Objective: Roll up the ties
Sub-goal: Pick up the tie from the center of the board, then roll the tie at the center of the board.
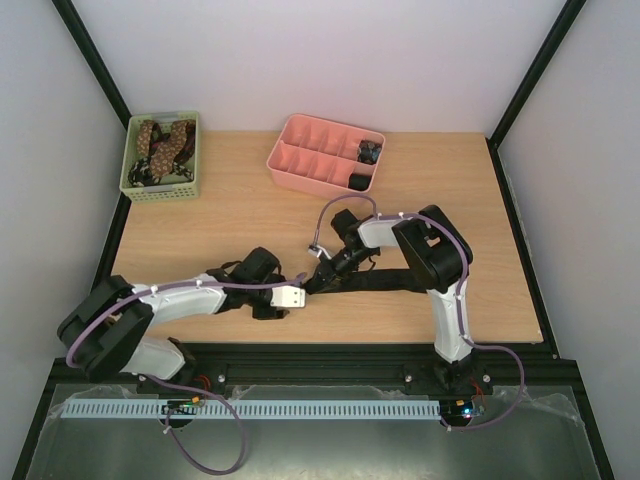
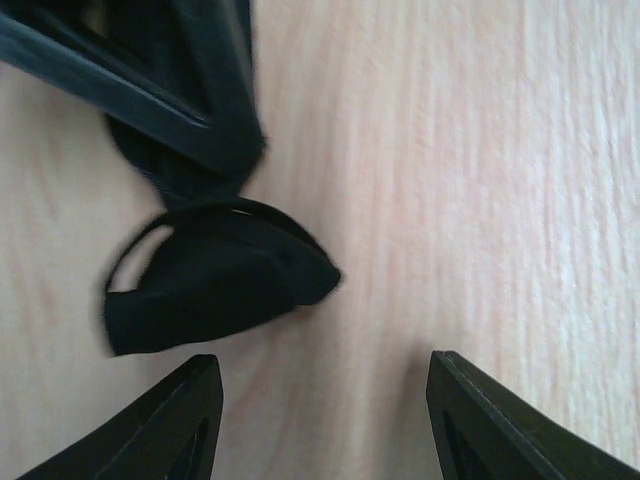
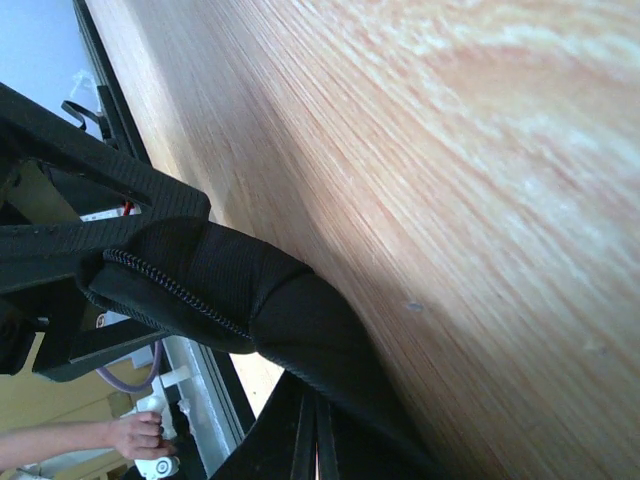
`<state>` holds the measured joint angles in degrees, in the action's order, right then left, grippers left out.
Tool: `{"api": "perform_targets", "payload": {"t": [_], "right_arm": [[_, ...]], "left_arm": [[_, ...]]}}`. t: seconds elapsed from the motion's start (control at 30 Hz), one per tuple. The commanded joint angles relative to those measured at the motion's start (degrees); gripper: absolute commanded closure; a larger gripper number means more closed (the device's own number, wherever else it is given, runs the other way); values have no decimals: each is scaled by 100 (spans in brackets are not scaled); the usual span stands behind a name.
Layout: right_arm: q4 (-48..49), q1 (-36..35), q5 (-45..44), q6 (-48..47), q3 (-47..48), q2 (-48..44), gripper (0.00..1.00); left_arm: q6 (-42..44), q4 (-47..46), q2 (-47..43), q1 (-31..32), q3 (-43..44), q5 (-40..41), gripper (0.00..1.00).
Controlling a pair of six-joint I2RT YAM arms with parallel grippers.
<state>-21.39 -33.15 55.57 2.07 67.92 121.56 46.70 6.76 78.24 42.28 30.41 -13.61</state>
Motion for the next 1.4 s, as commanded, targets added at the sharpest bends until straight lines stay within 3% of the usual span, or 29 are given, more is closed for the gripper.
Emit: {"api": "perform_targets", "payload": {"t": [0.0, 0.13, 0.4, 0.6, 0.87, 1.1, 1.37], "right_arm": [[-546, -25, -581, -155, 34, 307, 98], [-585, -25, -588, -181, 46, 345, 99], [-611, -25, -597, -207, 69, 370, 99], [-732, -21, -654, -248, 206, 324, 99], [-1237, 88, -639, -501, 534, -141, 95], [-1567, 89, -526, -559, 688, -472, 89], [-1209, 85, -805, -246, 789, -188, 90]], "left_arm": [[-30, -393, 446, 113, 98, 372, 41], [-201, -562, 901, 140, 411, 450, 45], [-414, -386, 650, 112, 849, -608, 60], [-704, -10, 978, 121, 1442, -401, 66], [-343, 642, 810, -139, 1461, -938, 63], [279, 1183, 391, -1019, 1376, -1529, 46], [628, 871, 777, -1139, 1118, -1028, 45]]}}
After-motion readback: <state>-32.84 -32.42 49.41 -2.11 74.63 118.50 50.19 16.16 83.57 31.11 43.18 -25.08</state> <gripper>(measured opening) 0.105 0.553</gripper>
